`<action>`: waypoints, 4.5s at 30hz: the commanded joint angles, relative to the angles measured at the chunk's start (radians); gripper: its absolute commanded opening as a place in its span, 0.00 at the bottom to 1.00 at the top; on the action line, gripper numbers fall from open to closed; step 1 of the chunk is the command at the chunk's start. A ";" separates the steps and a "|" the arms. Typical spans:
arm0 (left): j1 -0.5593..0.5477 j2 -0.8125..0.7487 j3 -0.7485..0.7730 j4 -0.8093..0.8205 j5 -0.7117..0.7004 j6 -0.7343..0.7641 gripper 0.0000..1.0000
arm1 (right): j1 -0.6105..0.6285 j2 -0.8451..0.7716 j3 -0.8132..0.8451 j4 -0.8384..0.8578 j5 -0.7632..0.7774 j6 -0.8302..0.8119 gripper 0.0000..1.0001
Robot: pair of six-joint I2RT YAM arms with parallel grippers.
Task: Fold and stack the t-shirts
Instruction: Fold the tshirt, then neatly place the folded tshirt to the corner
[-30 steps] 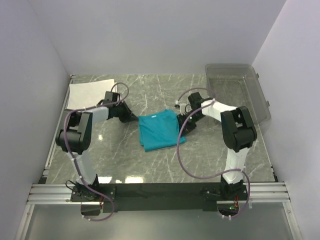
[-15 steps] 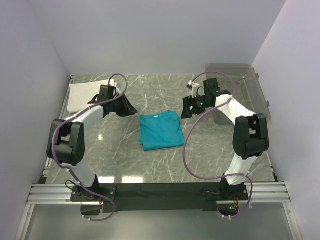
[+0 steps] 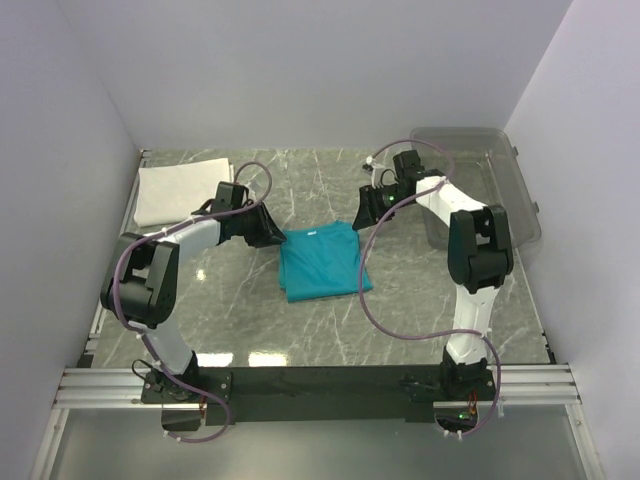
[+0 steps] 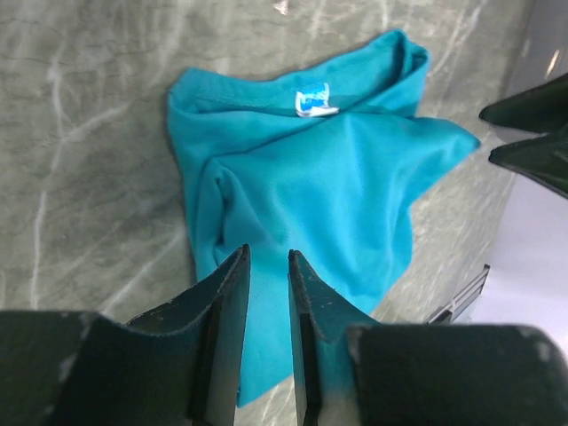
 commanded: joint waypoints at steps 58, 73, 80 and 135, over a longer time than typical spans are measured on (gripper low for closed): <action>-0.028 0.131 0.159 -0.103 -0.123 0.039 0.01 | 0.028 0.062 0.059 -0.018 -0.078 0.107 0.08; -0.002 0.031 0.055 0.014 -0.193 -0.020 0.01 | 0.000 0.068 0.005 0.160 -0.014 0.260 0.00; 0.003 0.039 0.035 0.080 -0.218 -0.059 0.01 | 0.000 0.112 0.033 0.197 0.086 0.303 0.09; -0.175 -0.323 -0.304 0.123 -0.213 0.026 0.28 | 0.063 -0.115 -0.147 -0.139 0.114 -0.180 0.29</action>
